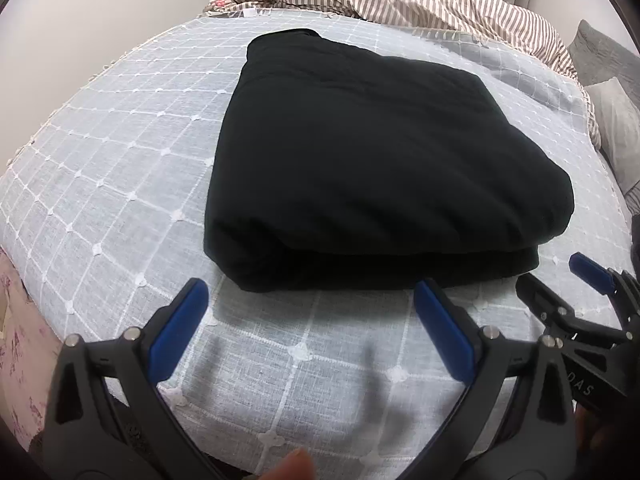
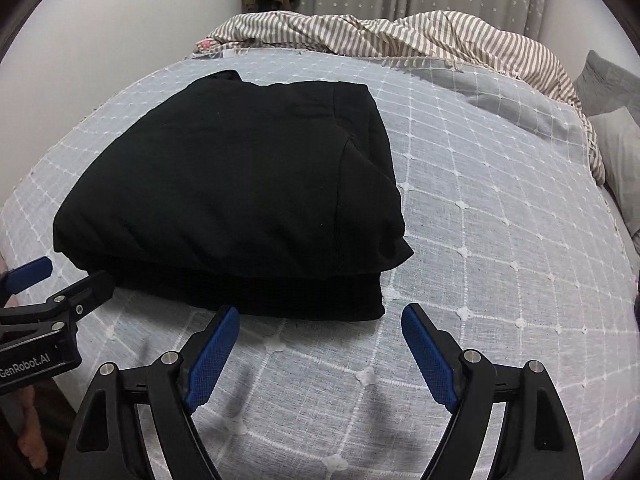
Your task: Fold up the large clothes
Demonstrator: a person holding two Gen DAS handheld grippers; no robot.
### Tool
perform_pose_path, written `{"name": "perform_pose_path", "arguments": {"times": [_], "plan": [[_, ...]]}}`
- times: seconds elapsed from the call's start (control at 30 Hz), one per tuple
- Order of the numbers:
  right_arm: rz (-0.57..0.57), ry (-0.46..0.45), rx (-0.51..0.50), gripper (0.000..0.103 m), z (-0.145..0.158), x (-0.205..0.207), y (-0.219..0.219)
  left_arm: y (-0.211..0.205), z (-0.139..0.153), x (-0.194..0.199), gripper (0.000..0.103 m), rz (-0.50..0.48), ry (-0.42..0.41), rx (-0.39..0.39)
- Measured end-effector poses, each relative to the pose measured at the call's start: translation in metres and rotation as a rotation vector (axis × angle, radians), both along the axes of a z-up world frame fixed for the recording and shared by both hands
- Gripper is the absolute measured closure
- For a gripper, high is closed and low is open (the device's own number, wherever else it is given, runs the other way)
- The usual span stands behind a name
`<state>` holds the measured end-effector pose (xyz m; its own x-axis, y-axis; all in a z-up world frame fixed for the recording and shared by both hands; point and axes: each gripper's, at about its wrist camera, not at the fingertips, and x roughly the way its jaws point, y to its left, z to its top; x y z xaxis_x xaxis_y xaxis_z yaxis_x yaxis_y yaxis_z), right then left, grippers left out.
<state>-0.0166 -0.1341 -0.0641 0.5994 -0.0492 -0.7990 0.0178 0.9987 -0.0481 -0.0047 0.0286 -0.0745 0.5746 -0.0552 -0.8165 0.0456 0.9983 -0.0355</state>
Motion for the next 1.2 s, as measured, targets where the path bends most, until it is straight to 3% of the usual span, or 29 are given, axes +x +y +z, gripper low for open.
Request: {"name": "perform_pose_path", "arguments": {"times": [1.2], "plan": [[-0.001, 0.014, 0.005, 0.018, -0.0065, 0.0072, -0.0024, -0.0040, -0.0040, -0.0011, 0.001, -0.018, 0.027, 0.000]]}}
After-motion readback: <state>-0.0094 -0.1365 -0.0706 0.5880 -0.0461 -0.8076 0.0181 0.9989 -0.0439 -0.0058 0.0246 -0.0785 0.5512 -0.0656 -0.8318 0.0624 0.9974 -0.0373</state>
